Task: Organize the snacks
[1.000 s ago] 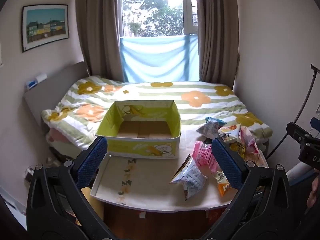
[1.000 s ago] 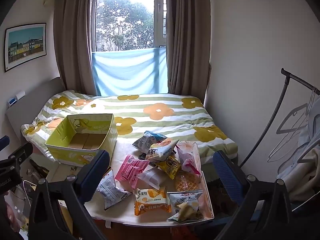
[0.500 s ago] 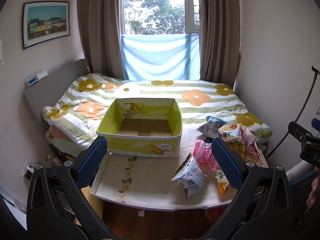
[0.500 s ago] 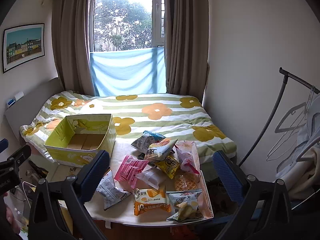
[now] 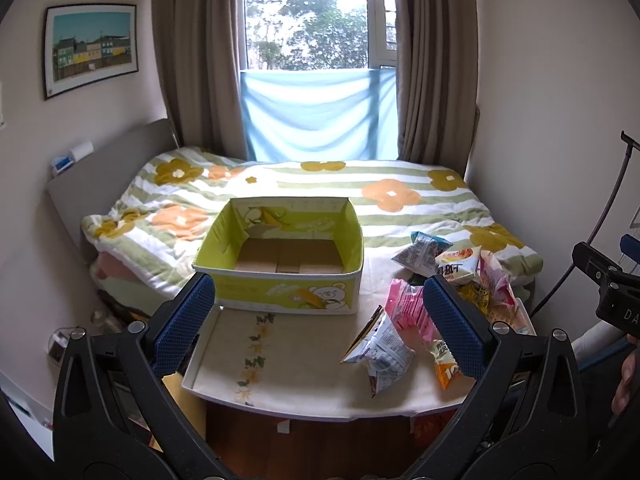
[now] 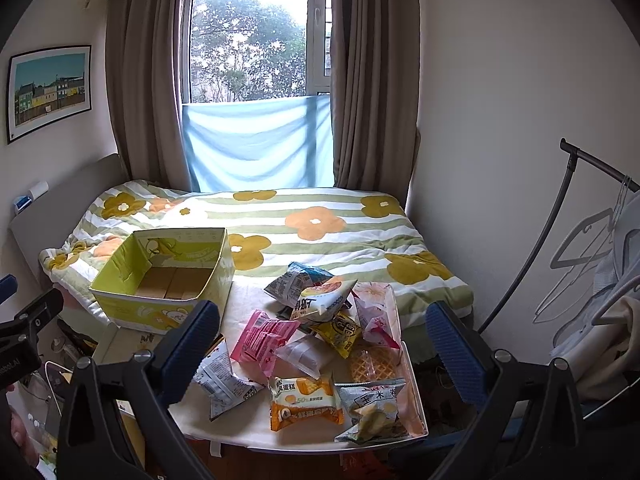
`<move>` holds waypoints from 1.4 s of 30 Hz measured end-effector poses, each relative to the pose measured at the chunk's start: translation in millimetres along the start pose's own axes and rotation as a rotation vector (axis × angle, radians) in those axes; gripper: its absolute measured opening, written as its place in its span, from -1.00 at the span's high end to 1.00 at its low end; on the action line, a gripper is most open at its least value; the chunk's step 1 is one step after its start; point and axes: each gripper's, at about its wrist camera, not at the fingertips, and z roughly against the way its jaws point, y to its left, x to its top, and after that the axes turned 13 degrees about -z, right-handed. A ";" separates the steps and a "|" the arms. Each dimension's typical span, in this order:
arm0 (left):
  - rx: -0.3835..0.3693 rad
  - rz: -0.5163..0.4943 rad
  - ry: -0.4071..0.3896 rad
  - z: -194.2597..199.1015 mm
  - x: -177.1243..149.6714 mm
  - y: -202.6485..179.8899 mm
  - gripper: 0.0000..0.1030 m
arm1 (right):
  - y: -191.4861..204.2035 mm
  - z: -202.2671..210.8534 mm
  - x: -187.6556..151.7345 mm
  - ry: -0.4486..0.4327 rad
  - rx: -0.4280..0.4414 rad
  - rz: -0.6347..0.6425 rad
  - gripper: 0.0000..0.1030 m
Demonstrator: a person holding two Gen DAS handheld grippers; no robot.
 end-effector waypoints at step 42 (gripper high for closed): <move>-0.046 0.014 -0.007 -0.1 -1.2 4.6 -0.99 | 5.4 0.2 0.3 0.002 0.000 0.004 -0.99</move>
